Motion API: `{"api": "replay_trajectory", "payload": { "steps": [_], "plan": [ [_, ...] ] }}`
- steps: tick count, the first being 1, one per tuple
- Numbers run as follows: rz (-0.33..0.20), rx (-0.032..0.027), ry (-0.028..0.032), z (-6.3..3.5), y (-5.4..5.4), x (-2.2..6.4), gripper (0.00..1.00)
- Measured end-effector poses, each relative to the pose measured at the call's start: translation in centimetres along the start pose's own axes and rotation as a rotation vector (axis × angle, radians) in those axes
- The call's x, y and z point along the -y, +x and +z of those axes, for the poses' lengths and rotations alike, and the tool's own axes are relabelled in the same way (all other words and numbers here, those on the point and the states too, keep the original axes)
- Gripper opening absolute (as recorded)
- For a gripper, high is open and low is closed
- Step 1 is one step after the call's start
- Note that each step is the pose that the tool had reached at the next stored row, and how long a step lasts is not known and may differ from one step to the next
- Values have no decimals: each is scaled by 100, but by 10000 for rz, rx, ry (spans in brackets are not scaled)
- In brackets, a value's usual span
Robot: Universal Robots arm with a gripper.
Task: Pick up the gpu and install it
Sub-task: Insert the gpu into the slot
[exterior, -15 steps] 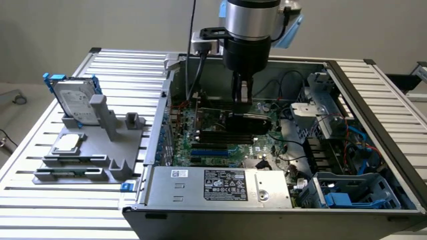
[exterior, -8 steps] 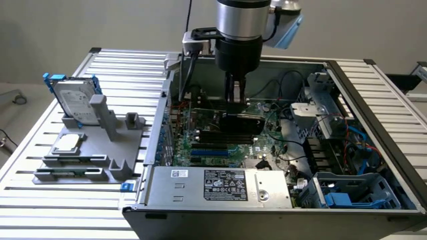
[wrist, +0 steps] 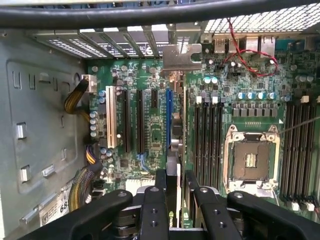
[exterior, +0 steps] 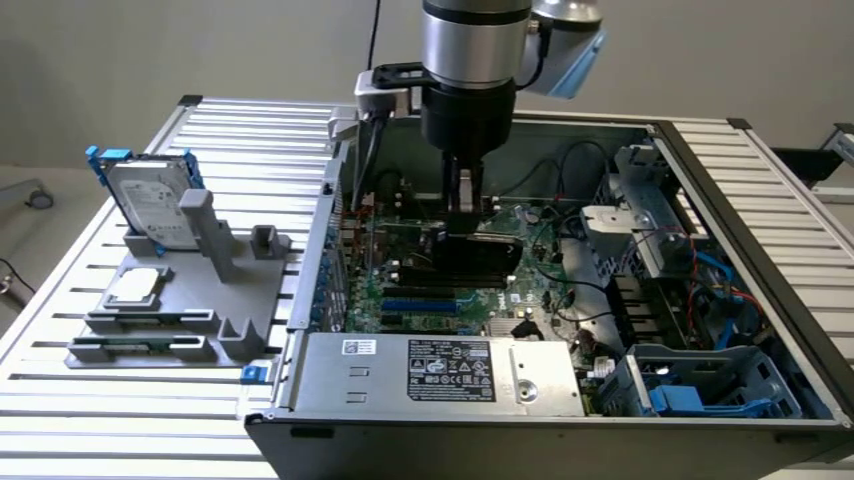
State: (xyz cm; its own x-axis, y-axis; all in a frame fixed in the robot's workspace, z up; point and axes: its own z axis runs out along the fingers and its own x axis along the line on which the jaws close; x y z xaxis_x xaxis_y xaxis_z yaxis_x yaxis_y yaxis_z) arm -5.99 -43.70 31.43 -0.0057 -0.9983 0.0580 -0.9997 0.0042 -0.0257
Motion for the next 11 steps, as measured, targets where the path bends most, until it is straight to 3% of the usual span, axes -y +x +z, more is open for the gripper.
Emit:
{"api": "replay_trajectory", "payload": {
  "steps": [6,10,11],
  "plan": [
    [-36,-1,97,52,21,-126,26],
    [-40,-1,296,66,34,-200,26],
    [-43,-9,308,66,34,-202,26]
  ]
}}
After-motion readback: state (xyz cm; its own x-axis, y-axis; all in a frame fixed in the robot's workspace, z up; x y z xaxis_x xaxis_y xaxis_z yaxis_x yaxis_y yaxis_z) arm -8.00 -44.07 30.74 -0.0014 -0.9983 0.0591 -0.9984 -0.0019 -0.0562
